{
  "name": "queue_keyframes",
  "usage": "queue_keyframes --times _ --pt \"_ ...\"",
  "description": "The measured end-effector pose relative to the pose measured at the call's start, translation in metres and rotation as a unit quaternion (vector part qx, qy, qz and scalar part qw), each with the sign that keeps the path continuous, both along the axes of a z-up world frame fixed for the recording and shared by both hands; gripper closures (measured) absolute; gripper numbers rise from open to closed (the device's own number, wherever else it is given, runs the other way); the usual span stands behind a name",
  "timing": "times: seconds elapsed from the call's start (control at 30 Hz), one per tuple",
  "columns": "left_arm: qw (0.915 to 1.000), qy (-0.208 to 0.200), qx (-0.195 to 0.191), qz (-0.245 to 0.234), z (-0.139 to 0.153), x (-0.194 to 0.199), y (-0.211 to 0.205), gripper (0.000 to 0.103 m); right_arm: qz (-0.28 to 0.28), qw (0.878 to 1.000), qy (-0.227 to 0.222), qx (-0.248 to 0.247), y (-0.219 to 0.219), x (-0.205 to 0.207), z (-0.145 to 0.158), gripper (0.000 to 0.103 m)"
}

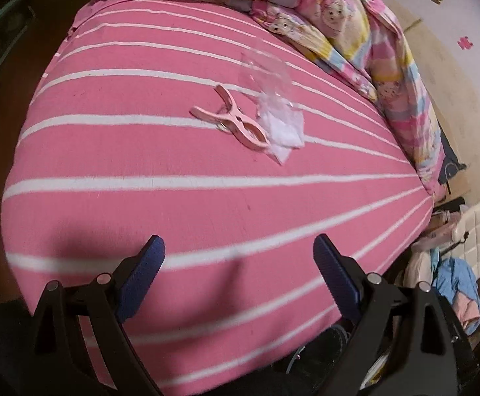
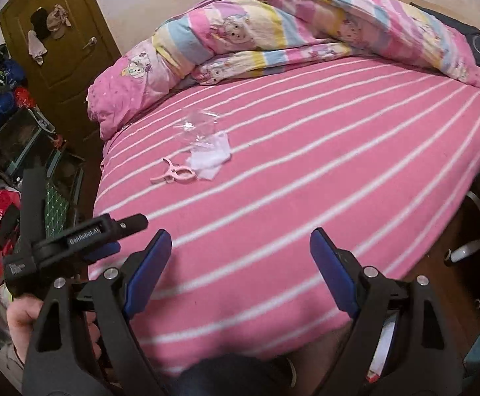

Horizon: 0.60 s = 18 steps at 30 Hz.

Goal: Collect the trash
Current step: 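Move both tools back toward the pink clip and remaining tissue, then grasp the pink clothes clip with the left tool while the right tool grasps the white tissue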

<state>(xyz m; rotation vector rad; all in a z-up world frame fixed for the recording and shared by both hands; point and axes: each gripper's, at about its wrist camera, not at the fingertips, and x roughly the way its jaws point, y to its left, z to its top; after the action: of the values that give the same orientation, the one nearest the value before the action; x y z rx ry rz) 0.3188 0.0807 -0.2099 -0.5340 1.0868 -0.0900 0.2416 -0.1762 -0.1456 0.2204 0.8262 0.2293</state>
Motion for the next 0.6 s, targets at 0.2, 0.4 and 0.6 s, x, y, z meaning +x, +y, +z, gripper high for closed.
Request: queue_keyframes --times 0.2,0.4,0.6 --pt "0.9997 0.018 -0.015 0.009 -0.022 0.037 0.008 0.014 0.009 1.000 0.007 0.010 0.017 0.054 -0.003 0.018" --pt "0.9974 0.026 -0.058 0.035 -0.037 0.070 0.021 0.014 0.015 0.998 0.036 0.046 0.028 0.106 -0.016 0.018" --pt "0.9957 0.023 -0.071 0.055 -0.042 0.100 0.031 0.016 0.016 0.997 0.058 0.052 0.043 0.145 -0.036 0.018"
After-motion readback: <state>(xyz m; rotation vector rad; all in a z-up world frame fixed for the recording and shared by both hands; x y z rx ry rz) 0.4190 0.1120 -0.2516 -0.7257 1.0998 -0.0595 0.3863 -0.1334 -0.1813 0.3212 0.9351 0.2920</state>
